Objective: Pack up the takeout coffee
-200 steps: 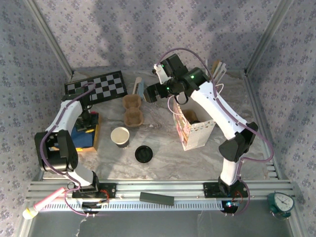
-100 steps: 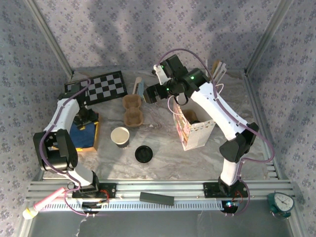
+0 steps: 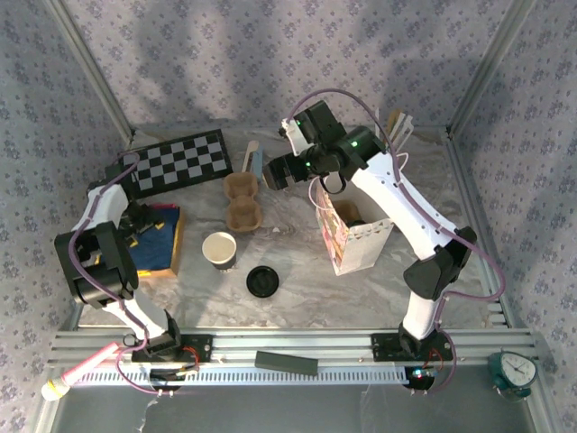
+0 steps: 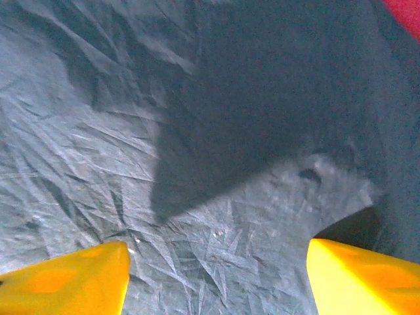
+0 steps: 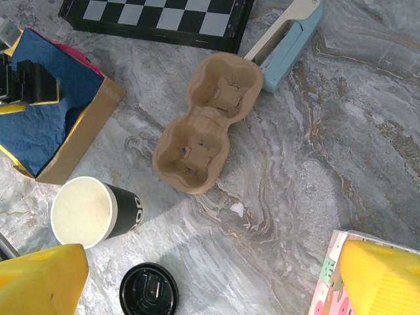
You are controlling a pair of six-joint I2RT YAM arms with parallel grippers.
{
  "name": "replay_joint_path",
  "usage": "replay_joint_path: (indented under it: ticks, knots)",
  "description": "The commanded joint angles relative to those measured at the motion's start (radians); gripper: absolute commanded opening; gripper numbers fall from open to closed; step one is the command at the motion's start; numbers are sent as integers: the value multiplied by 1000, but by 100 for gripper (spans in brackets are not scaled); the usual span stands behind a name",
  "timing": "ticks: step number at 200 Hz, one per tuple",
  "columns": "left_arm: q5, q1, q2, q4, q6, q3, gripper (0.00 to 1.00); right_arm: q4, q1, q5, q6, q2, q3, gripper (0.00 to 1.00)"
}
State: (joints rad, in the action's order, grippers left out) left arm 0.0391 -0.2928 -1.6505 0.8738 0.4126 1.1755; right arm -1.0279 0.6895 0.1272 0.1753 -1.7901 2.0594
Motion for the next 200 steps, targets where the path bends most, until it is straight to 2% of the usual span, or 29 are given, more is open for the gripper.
replay_joint_path:
  ticks: [1,52,65,97,120,134,150,160,200]
  knots:
    - [-22,-12,-10,-28,5,-26,69,-11,0,-11,10,23,-6,100]
    - [-25,-16,-13,-59,5,-81,50,-11,-4,-12,10,24,-10,100]
    - [-28,-16,-5,-60,2,-89,39,-11,-5,-12,10,26,-13,100]
    - [-30,-20,16,-57,-2,-99,26,-5,-6,-8,12,23,-17,100]
    - [-21,-19,30,-29,-5,-84,23,-3,-7,-8,12,24,-15,100]
    - [-7,-19,47,-2,-6,-65,9,-3,-8,-8,12,25,-16,100]
    - [13,-19,72,30,-5,-38,8,-1,-7,-8,12,25,-18,100]
    - [23,-19,85,53,-5,-23,4,0,-8,-8,12,25,-18,100]
    - [31,-20,143,128,3,33,3,6,-8,-10,16,28,-21,100]
